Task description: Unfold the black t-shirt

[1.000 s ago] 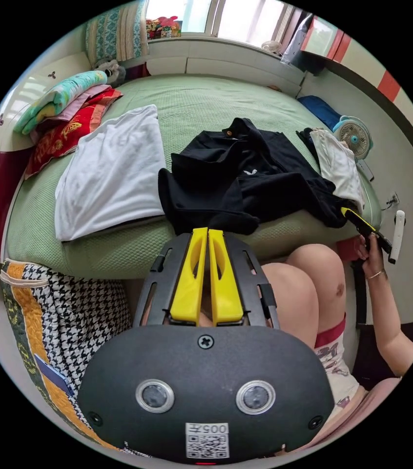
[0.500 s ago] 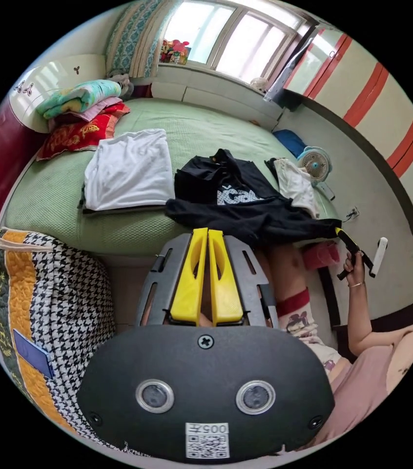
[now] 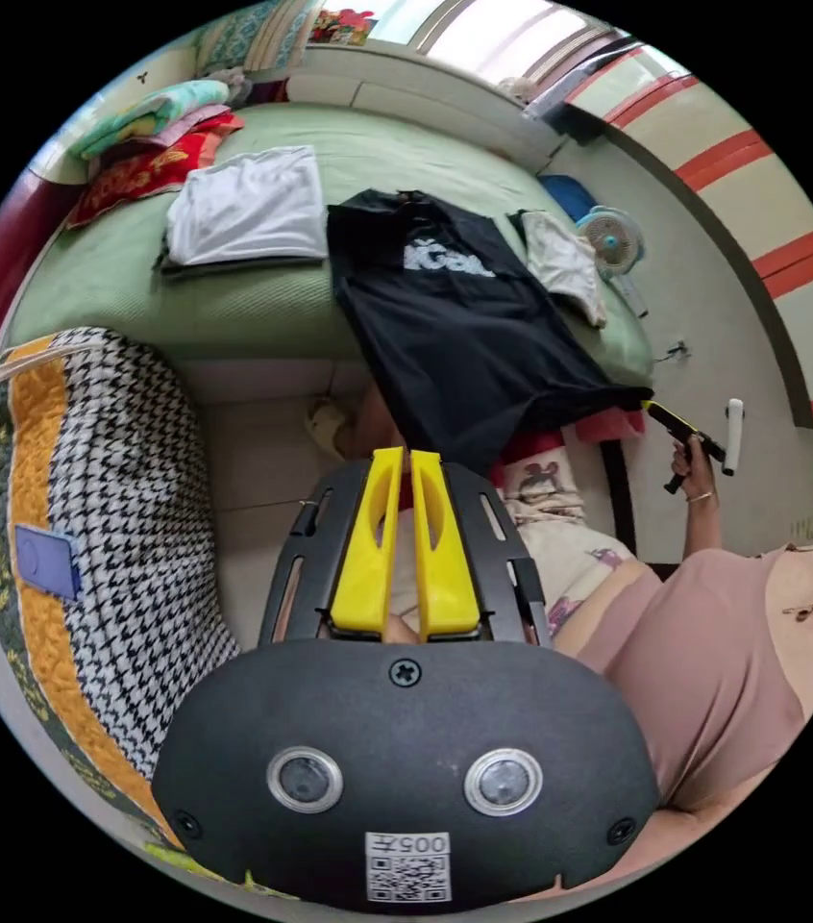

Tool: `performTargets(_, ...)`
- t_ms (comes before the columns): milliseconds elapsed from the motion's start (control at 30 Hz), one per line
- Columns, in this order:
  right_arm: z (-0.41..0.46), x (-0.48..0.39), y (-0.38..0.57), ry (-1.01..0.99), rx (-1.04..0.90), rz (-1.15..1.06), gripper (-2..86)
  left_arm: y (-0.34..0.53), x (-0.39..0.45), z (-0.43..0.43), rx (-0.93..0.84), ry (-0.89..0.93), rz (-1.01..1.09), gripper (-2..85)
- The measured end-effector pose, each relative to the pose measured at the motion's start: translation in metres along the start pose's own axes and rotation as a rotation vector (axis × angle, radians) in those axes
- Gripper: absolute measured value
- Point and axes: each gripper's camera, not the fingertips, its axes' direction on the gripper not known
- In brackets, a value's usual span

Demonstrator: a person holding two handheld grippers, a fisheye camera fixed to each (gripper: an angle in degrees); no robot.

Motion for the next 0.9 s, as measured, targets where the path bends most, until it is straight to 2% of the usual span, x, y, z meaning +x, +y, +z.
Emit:
performTargets(67,0.012,-0.004,-0.008,0.007,-0.037,-0.015,1.5,-0.008,-0.009,-0.003,0.033,-0.052,-0.039,4.9)
performTargets(233,0.024,-0.028,-0.073,-0.012,0.070,-0.077,4.2,-0.072,-0.014,-0.001,0.168,-0.063,-0.004,7.2)
performTargets(367,0.044,-0.061,-0.142,-0.047,0.139,-0.162,5.8,-0.165,-0.001,0.031,0.234,-0.133,0.098,10.1)
performTargets(467,0.072,-0.093,-0.201,-0.060,0.184,-0.223,6.8,-0.242,0.000,0.066,0.237,-0.089,0.129,11.2)
performTargets(733,0.195,-0.164,-0.372,-0.007,0.160,-0.298,5.7,-0.418,-0.015,0.180,0.114,-0.096,0.083,13.2)
performTargets(900,0.265,-0.203,-0.463,-0.012,0.082,-0.368,5.8,-0.485,-0.008,0.253,-0.020,-0.240,0.091,13.4)
